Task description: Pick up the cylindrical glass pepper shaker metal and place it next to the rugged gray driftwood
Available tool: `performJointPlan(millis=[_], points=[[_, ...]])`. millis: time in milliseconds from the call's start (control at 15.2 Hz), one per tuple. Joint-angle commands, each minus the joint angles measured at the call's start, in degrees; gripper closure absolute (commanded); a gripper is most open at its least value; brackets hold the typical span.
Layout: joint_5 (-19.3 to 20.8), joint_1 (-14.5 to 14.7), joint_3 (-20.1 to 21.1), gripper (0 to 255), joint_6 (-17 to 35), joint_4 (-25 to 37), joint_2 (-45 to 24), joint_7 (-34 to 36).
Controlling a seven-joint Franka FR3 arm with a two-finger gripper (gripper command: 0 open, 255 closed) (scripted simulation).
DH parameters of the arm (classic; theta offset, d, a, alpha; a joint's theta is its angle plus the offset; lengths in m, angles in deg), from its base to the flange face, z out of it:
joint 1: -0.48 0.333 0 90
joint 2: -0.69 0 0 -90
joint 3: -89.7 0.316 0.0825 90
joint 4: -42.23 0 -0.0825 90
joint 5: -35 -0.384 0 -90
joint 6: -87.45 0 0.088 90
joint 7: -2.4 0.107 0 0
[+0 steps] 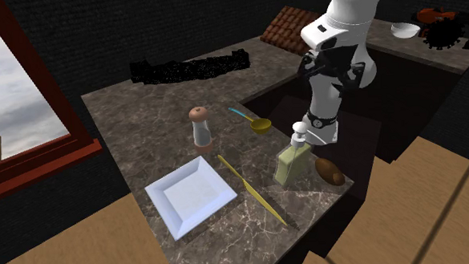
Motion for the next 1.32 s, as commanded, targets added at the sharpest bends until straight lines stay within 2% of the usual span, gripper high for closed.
performJointPlan(millis=[0, 726, 1254], points=[[0.0, 0.0, 0.0, 0, 0.0, 0.0, 0.0, 0.0], [9.9, -6.3, -12.3, 0, 10.0, 1.3, -10.3, -12.1], [13.3, -9.7, -20.6, 0, 17.2, 7.4, -22.4, -20.5]])
